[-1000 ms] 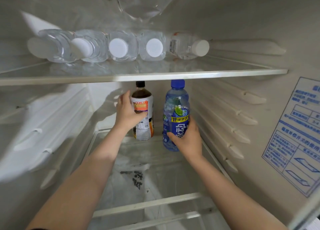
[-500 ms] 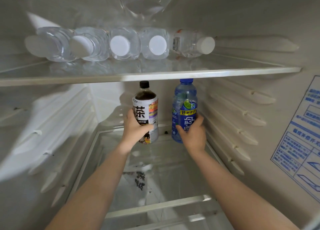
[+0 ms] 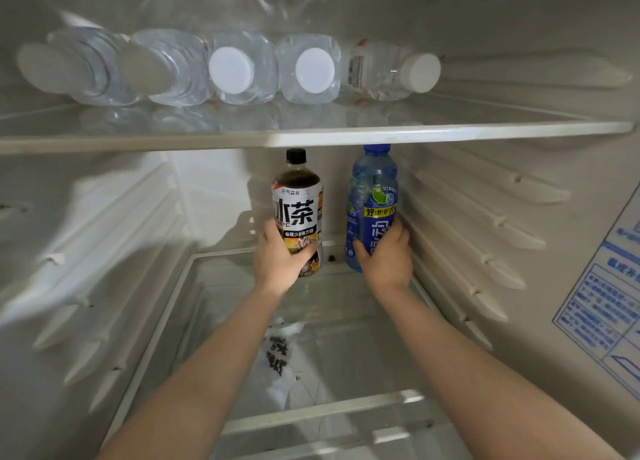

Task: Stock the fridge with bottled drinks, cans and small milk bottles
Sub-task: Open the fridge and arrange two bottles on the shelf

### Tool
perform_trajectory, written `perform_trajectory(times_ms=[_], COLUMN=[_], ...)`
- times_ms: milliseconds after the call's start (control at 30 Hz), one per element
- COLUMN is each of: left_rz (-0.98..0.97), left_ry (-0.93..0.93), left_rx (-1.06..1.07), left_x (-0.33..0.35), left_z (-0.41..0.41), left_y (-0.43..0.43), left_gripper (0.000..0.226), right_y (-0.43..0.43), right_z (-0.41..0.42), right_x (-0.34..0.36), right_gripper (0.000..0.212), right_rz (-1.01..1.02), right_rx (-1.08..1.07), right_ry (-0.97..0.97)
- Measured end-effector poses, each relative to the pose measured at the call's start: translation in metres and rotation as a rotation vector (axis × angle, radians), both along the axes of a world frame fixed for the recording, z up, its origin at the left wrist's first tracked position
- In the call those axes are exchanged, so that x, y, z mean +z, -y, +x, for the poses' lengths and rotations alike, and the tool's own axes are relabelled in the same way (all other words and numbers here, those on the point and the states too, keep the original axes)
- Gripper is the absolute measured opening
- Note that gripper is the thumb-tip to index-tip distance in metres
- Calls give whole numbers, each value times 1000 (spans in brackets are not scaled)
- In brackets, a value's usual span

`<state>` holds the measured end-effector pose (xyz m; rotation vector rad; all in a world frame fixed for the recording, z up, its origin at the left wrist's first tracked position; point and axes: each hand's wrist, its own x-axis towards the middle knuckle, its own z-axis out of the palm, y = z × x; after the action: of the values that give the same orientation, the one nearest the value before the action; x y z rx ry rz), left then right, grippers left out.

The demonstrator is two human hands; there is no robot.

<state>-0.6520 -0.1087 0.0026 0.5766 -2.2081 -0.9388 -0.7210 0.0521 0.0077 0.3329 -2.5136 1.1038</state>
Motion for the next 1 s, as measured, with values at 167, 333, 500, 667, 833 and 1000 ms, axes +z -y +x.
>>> perform_trajectory(times_ms=[167, 333, 500, 667, 833, 1000], left_rz=[12, 8, -19, -66, -65, -64], left_ry=[-14, -2, 38, 95, 88, 133], left_rx=[10, 33, 44, 34, 10, -129], left_x=[-3, -2, -1, 0, 3, 11], left_z=[-8, -16, -22, -20, -11, 3], left_y=[-2, -6, -6, -1, -7, -17], left_gripper=[70, 69, 73, 74, 70, 72], right_y=[4, 11, 11, 10, 5, -23], right_z=[-4, -16, -27, -29, -23, 17], right_x=[-6, -2, -2, -6, -4, -20], right_gripper=[80, 78, 79, 80, 76, 54], right_rz=[26, 17, 22, 28, -111, -348], right_rx=[-9, -27, -39, -28, 6, 87], right_ry=[-10, 24, 39, 19, 105, 116])
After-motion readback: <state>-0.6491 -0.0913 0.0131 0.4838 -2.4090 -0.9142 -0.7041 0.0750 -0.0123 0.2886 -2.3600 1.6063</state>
